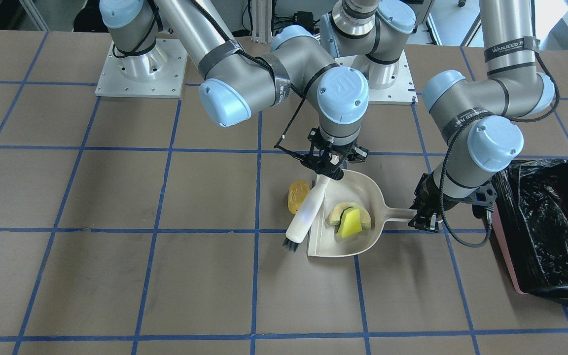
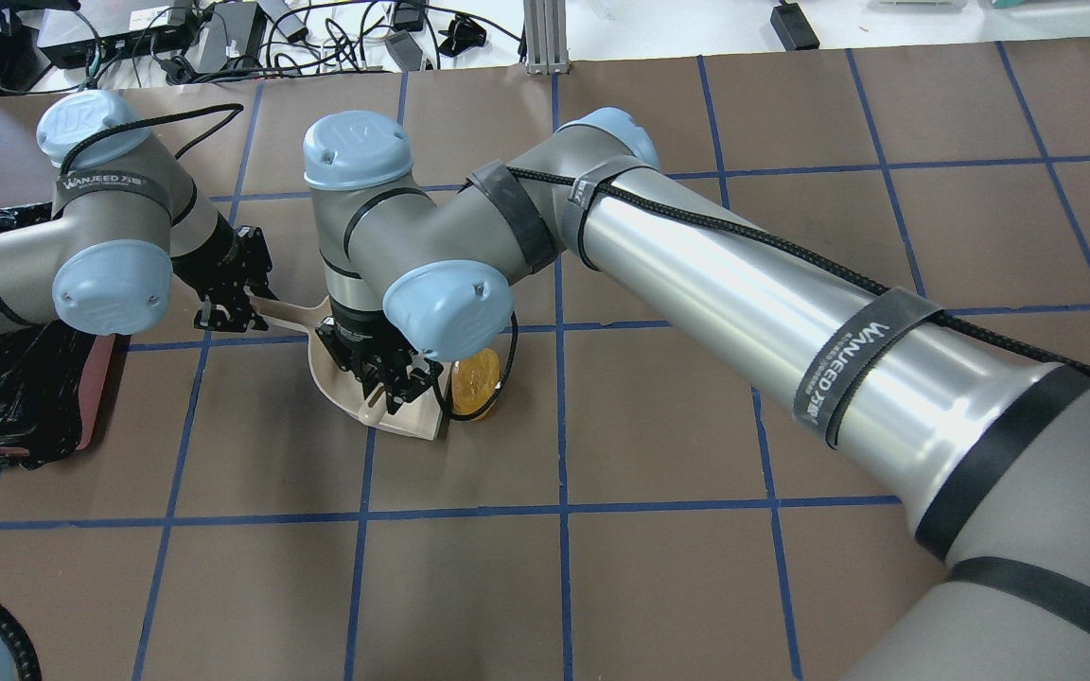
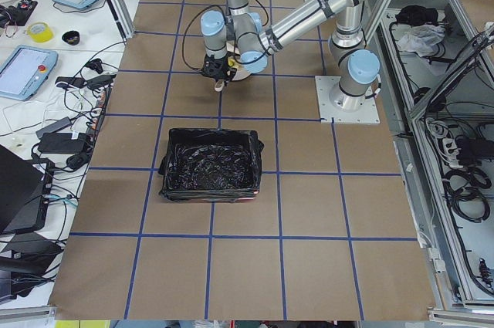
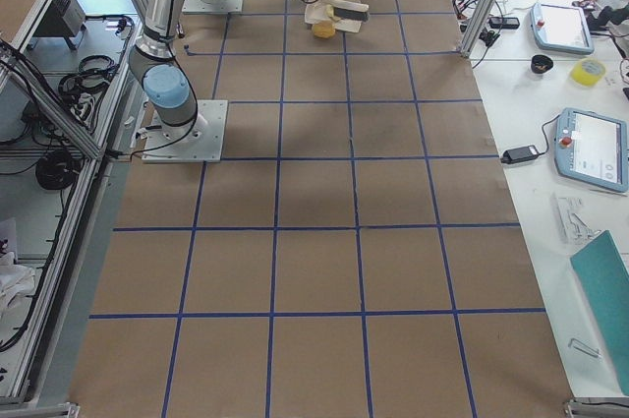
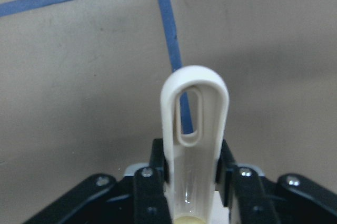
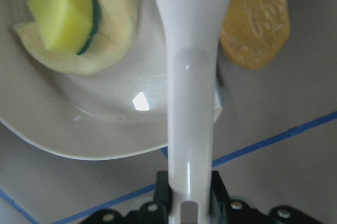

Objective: Sweep and dump trash into bin
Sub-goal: 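Brush the debris deeper into the dustpan with the right gripper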

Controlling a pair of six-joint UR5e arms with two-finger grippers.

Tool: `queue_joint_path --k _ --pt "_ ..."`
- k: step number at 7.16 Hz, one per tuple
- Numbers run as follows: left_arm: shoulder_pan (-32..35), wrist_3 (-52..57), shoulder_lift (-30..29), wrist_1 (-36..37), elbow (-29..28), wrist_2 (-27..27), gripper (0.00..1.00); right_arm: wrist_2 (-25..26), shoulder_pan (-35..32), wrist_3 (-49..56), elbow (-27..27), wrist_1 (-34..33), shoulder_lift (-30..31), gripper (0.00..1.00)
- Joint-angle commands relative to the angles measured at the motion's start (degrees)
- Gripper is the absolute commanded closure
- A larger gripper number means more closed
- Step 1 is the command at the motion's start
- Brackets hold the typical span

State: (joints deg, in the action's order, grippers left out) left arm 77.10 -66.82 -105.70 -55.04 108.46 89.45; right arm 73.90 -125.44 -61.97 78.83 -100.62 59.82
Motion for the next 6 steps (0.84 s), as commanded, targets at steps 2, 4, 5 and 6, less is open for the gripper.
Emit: queue_joint_path --k 2,4,5,6 --pt "-0.02 -1.03 0.93 8.02 3.49 0.11 1.00 5.62 -0.15 13.07 1.85 23.04 5.12 1.00" --pt "-0.02 -0.42 2.68 9.25 6.67 0.28 1.00 4.77 -1.72 13.11 5.70 24.42 4.25 1.00" --pt "-0.02 -0.33 3.21 9.43 7.81 0.20 1.00 4.33 -5.83 12.75 7.81 23.90 3.99 1.00" --pt "-0.02 -0.33 3.22 9.43 7.82 0.19 1.00 4.15 -6.39 12.84 8.18 21.72 2.60 1.00"
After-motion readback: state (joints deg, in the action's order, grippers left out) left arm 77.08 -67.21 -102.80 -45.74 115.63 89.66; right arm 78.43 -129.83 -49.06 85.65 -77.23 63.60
